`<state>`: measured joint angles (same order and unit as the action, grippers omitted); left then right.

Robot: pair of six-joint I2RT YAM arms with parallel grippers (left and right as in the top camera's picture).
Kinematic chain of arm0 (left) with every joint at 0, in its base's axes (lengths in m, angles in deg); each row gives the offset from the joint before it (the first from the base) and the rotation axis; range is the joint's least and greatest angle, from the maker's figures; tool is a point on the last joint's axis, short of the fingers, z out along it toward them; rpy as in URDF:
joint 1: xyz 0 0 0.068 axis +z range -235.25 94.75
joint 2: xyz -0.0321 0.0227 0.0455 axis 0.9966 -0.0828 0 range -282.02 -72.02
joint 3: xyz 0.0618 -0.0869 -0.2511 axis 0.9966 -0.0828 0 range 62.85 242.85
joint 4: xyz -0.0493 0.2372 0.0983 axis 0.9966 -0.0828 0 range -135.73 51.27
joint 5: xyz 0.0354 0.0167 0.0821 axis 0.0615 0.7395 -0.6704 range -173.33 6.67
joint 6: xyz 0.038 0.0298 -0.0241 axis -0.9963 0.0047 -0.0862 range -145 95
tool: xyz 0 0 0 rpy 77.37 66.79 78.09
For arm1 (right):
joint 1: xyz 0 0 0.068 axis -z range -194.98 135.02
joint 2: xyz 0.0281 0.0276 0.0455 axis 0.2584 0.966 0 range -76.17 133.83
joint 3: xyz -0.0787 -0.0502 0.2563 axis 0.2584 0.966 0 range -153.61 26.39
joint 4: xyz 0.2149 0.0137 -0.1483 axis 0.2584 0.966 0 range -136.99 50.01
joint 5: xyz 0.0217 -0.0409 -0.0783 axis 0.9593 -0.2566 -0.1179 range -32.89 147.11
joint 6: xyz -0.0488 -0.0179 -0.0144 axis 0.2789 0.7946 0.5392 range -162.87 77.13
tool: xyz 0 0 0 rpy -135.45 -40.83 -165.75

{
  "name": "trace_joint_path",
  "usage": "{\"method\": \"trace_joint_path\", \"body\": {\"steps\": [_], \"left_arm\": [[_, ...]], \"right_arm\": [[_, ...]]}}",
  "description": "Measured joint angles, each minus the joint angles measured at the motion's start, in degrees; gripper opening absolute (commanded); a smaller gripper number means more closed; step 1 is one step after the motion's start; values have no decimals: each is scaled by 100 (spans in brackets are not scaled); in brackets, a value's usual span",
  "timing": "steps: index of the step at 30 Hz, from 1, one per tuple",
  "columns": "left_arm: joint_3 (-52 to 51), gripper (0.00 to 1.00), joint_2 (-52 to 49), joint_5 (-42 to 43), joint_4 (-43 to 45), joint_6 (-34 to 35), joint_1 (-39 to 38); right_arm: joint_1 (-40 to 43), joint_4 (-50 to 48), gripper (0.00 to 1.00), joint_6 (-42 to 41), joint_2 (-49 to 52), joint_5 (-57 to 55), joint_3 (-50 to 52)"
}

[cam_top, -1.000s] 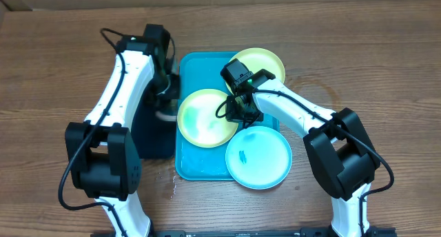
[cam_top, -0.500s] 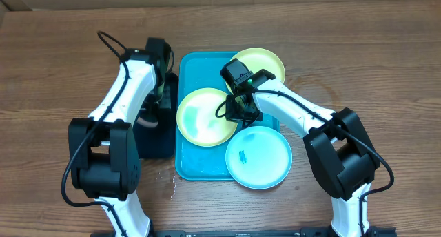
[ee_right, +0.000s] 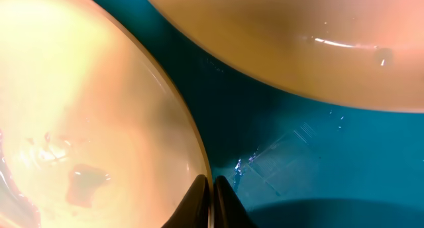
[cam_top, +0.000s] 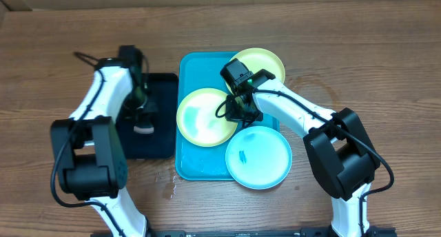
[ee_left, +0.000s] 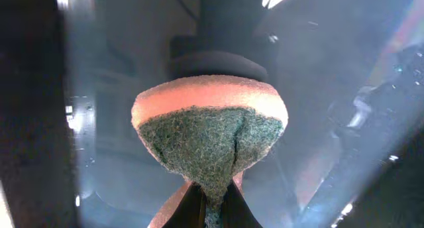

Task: Clean dirty plates on tray and stack at the side
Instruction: 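Carry the green sponge left and set it in the black tray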

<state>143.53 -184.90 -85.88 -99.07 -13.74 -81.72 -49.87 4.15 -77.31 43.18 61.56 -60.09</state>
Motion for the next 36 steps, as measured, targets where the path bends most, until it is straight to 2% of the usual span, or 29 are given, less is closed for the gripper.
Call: {"method": "trace_joint_path", "body": {"steps": [1, 2, 3, 4, 5, 6, 8, 12, 18, 21, 29, 31, 33, 35, 36], "left_arm": [[0, 6, 0, 76, 2, -24, 94], [0, 8, 0, 164, 13, -48, 184], [0, 17, 0, 243, 20, -66, 245], [0, 34, 0, 313, 24, -79, 293], [0, 57, 0, 389, 26, -90, 321], [0, 69, 0, 424, 26, -111, 326], [0, 71, 0, 533, 17, -118, 321], [2, 67, 0, 837, -166, -111, 323], [35, 68, 195, 1117, -249, -114, 321], [111, 68, 678, 1167, -258, -111, 321], [413, 69, 2785, 1200, -205, -52, 321], [435, 71, 3200, 1200, -238, -46, 321], [444, 77, 3447, 1200, -297, -15, 321], [444, 100, 3613, 1202, -382, 37, 321], [444, 100, 3659, 1202, -437, 52, 321]], "right_arm": [[0, 0, 7, -2, 0, 2, 0], [0, -2, 13, 0, 0, 0, 0], [2, 2, 20, 0, 0, 0, 0], [0, -4, 29, 13, 0, 9, 0], [-2, -9, 38, 22, 0, 11, 0], [-2, -17, 42, 37, 0, 22, 0], [-2, -15, 45, 20, 0, 28, -2], [-2, -13, 44, 13, 0, 63, -2], [-2, -20, 43, 13, 0, 68, -2], [-2, -24, 43, 11, 0, 68, -2], [-2, -166, 43, 15, 0, 72, -2], [-2, -275, 42, 11, 0, 68, 9], [-2, -334, 37, 11, 0, 70, 46], [-2, -352, 32, 7, 0, 70, 81], [-2, -358, 31, 9, 0, 70, 94]]}}
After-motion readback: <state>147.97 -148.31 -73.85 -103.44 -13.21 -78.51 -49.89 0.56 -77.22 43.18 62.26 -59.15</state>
